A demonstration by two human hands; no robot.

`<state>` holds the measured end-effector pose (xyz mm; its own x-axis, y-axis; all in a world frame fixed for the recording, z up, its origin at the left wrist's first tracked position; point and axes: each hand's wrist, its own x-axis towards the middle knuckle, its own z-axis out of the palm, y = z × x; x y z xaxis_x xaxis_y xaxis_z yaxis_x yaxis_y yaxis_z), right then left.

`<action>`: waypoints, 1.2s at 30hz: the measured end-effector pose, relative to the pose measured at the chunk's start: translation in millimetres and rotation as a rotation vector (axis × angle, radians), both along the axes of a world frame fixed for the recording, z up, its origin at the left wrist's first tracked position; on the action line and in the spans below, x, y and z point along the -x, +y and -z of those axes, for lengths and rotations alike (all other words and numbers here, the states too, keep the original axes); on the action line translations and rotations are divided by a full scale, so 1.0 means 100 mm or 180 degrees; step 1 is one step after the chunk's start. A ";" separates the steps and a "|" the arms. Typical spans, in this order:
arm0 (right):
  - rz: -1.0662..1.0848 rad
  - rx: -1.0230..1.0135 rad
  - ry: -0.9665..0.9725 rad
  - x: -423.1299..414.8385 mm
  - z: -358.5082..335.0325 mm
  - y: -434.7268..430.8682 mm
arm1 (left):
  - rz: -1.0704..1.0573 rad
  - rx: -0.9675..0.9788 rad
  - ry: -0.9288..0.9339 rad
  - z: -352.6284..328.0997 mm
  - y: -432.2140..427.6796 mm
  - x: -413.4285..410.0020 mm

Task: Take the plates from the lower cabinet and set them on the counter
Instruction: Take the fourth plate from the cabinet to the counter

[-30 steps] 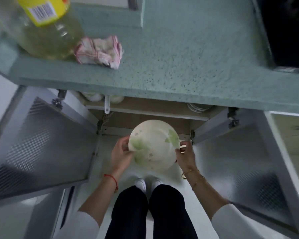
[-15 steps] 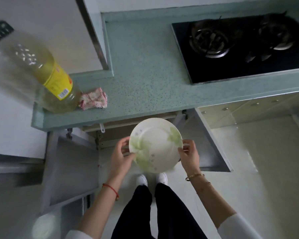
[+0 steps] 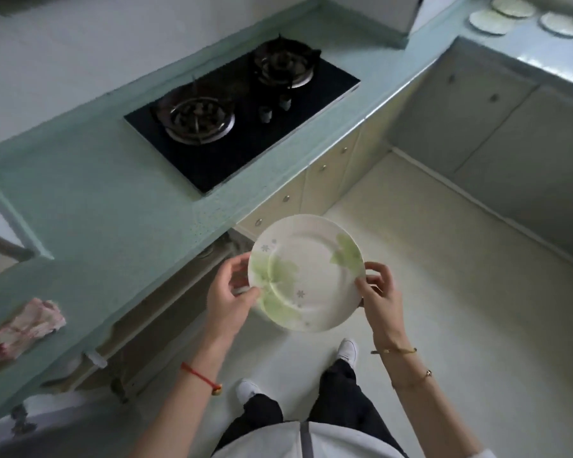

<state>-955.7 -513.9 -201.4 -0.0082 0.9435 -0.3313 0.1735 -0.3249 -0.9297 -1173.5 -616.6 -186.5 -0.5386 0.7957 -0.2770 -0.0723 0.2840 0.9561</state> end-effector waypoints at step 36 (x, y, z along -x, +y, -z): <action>0.1679 -0.0409 0.0176 -3.29 -0.56 5.27 | 0.1563 -0.0475 -0.0127 -0.50 6.60 -3.07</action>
<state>-627.1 12.9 -145.2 0.4630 0.8572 -0.2257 -0.0327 -0.2379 -0.9707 -866.4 42.9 -136.2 -0.0828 0.9846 -0.1540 -0.0020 0.1544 0.9880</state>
